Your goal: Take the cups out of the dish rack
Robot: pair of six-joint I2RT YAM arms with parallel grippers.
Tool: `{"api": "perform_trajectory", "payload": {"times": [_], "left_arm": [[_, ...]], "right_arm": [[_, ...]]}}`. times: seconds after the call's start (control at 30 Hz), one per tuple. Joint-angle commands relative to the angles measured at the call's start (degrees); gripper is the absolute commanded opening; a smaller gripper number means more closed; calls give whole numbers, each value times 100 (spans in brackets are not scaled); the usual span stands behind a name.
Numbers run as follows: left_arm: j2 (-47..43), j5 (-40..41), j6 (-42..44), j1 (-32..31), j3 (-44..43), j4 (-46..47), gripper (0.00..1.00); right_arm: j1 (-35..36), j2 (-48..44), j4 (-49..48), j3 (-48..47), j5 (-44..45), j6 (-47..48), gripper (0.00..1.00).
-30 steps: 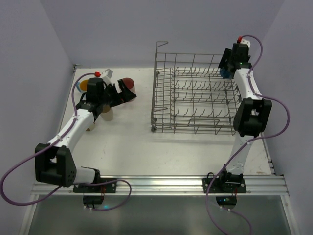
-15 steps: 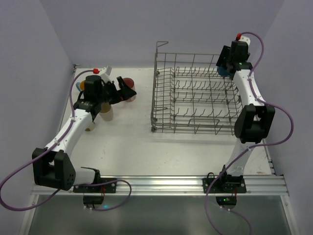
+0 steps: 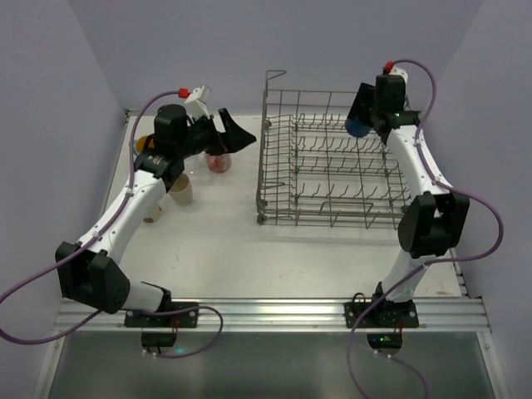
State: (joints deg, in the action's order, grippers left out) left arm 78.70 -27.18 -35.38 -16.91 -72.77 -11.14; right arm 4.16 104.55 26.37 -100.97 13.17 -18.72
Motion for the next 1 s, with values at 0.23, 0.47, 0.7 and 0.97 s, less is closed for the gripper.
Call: {"api": "perform_trajectory", "payload": {"times": [0.23, 0.47, 0.7, 0.97], "left_arm": [[1007, -1588, -1410, -287, -439, 2132, 94], [1797, -1931, -2148, -559, -817, 2870, 93], [2535, -2203, -3115, -717, -1063, 3714, 92], [3037, -2248, -3625, -779, -1239, 4313, 92]], "right_arm": [[23, -1235, -659, 1034, -1131, -1116, 0], [23, -1727, -1186, 1843, -1685, -1555, 0], [23, -2166, -1696, 2459, -2081, -2020, 0], [14, -2510, -1872, 2547, -2345, -2408, 0]]}}
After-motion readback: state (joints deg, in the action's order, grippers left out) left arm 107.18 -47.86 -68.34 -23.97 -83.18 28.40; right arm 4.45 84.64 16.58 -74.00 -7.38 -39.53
